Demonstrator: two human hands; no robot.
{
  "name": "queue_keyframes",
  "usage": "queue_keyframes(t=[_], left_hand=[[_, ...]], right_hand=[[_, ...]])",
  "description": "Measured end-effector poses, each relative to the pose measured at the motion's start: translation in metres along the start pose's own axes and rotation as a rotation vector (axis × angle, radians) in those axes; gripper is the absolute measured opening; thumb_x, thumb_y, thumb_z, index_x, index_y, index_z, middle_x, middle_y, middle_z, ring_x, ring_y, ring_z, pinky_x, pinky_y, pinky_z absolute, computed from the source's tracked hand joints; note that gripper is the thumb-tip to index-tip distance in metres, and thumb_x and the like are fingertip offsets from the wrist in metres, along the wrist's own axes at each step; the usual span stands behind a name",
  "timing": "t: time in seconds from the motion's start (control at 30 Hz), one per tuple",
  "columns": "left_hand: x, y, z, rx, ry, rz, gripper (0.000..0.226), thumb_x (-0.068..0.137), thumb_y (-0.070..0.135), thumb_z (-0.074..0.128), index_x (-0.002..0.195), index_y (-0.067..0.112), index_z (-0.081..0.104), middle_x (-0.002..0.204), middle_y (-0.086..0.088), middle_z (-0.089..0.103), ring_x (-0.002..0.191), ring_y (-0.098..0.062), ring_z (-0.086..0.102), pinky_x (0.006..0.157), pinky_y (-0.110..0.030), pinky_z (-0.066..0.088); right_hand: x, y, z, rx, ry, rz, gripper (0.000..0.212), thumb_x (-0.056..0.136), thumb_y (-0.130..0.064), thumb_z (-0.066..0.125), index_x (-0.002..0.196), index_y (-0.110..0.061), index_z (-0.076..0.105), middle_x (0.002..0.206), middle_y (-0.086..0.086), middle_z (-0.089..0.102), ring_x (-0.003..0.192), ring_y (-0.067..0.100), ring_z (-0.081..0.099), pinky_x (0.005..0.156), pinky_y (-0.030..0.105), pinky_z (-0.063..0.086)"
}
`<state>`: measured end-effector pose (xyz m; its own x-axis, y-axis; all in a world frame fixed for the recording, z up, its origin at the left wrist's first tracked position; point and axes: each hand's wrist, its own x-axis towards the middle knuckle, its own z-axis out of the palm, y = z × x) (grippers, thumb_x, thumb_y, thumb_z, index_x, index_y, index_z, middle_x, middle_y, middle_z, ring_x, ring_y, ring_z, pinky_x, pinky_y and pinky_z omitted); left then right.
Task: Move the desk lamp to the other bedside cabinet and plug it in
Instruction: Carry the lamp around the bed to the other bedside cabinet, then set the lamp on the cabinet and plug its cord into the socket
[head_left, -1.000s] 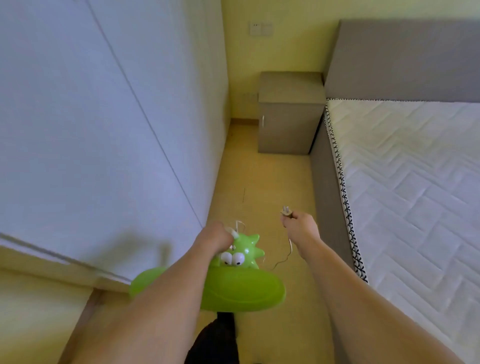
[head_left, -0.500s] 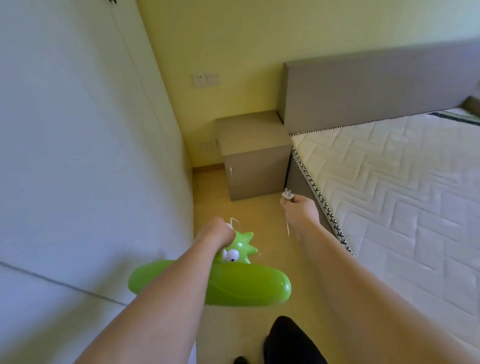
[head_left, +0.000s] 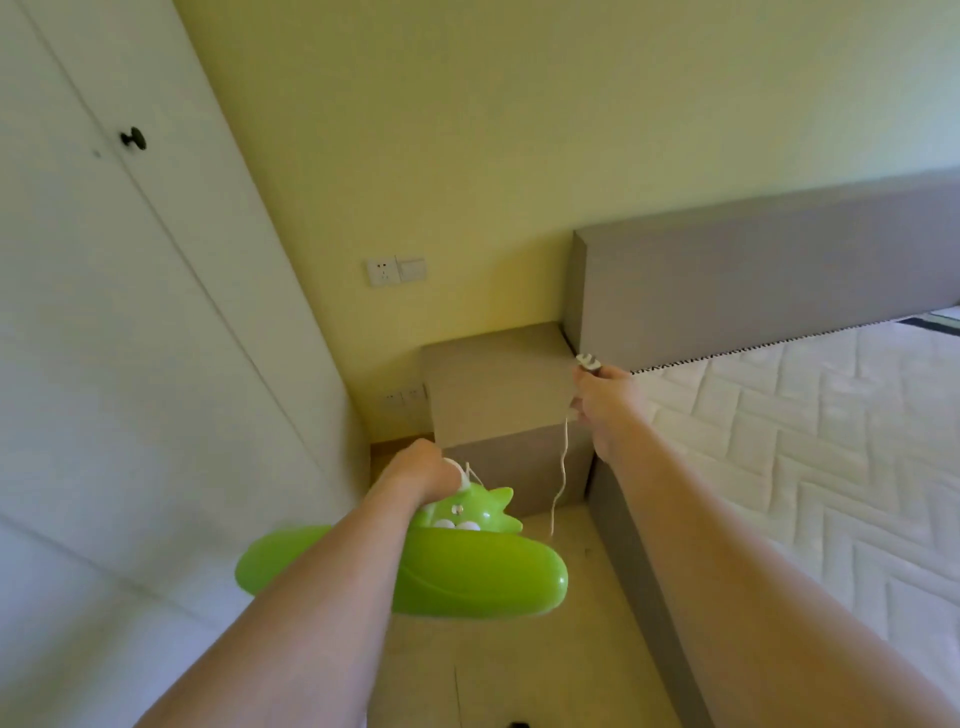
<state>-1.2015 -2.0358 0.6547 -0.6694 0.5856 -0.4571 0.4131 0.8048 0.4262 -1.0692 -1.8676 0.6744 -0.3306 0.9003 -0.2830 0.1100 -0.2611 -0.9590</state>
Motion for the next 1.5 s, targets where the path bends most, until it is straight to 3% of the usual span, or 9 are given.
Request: queue_keyframes(t=[0.1,0.3,0.43,0.73,0.9,1.07,1.2,1.37,1.5], left_hand=[[0.045,0.037,-0.038,-0.015,0.053,0.048,0.042,0.077,0.011,0.052,0.116,-0.002,0.060,0.119,-0.022,0.064,0.109,-0.036,0.061,0.089,-0.038,0.050],[0.154,0.110,-0.109,-0.078,0.154,0.130,0.035,0.077,0.010,0.054,0.109,-0.003,0.062,0.112,-0.023,0.066,0.102,-0.036,0.064,0.084,-0.037,0.051],[0.210,0.136,-0.132,-0.099,0.174,0.128,0.038,0.076,0.015,0.056,0.112,0.003,0.061,0.112,-0.018,0.066,0.101,-0.034,0.063,0.081,-0.033,0.049],[0.368,0.189,-0.150,-0.029,0.113,0.115,0.035,0.080,0.016,0.054,0.113,0.006,0.060,0.119,-0.015,0.063,0.108,-0.033,0.060,0.082,-0.031,0.046],[0.424,0.200,-0.130,-0.001,0.037,0.014,0.038,0.080,0.019,0.053,0.117,0.008,0.059,0.123,-0.014,0.062,0.110,-0.031,0.059,0.080,-0.029,0.044],[0.473,0.209,-0.098,0.057,-0.067,-0.085,0.046,0.081,0.018,0.052,0.125,0.006,0.057,0.134,-0.014,0.056,0.121,-0.030,0.054,0.096,-0.031,0.044],[0.508,0.214,-0.077,0.075,-0.136,-0.169,0.046,0.082,0.018,0.053,0.126,0.005,0.056,0.134,-0.015,0.056,0.119,-0.030,0.055,0.090,-0.030,0.045],[0.550,0.209,-0.055,0.097,-0.222,-0.270,0.055,0.086,0.018,0.051,0.139,0.006,0.045,0.144,-0.015,0.046,0.128,-0.030,0.047,0.101,-0.032,0.041],[0.583,0.205,-0.045,0.081,-0.247,-0.298,0.044,0.086,0.016,0.048,0.128,0.005,0.054,0.132,-0.016,0.055,0.118,-0.031,0.054,0.092,-0.032,0.045]], right_hand=[[0.043,-0.055,0.027,0.061,-0.017,-0.086,0.023,0.089,-0.019,0.059,0.097,0.001,0.065,0.069,0.004,0.040,0.071,0.020,0.035,0.066,0.033,0.032],[0.142,-0.147,0.074,0.171,-0.053,-0.184,0.011,0.091,-0.016,0.057,0.090,-0.010,0.066,0.062,-0.002,0.039,0.058,0.013,0.033,0.067,0.031,0.034],[0.198,-0.176,0.093,0.200,-0.042,-0.230,0.025,0.091,-0.018,0.059,0.115,-0.013,0.066,0.071,-0.009,0.051,0.068,0.010,0.046,0.080,0.031,0.042],[0.345,-0.199,0.143,0.107,0.016,-0.199,0.014,0.090,-0.020,0.060,0.081,-0.030,0.064,0.076,-0.001,0.057,0.081,0.018,0.052,0.087,0.037,0.051],[0.417,-0.180,0.142,-0.004,0.020,-0.168,0.013,0.090,-0.018,0.058,0.083,-0.014,0.068,0.069,0.001,0.047,0.068,0.017,0.042,0.069,0.033,0.040],[0.492,-0.139,0.143,-0.177,-0.015,-0.095,0.025,0.089,-0.022,0.057,0.090,0.002,0.062,0.068,0.005,0.043,0.064,0.017,0.036,0.066,0.033,0.031],[0.543,-0.097,0.148,-0.402,-0.153,-0.054,0.025,0.089,-0.027,0.057,0.102,-0.009,0.067,0.075,0.003,0.055,0.065,0.016,0.046,0.062,0.028,0.038],[0.596,-0.026,0.168,-0.713,-0.375,-0.003,0.026,0.088,-0.024,0.054,0.063,-0.023,0.053,0.064,-0.002,0.052,0.069,0.023,0.050,0.057,0.027,0.037],[0.633,0.038,0.189,-0.939,-0.525,0.098,0.022,0.089,-0.023,0.048,0.084,-0.016,0.068,0.087,0.012,0.067,0.079,0.028,0.059,0.066,0.028,0.042]])
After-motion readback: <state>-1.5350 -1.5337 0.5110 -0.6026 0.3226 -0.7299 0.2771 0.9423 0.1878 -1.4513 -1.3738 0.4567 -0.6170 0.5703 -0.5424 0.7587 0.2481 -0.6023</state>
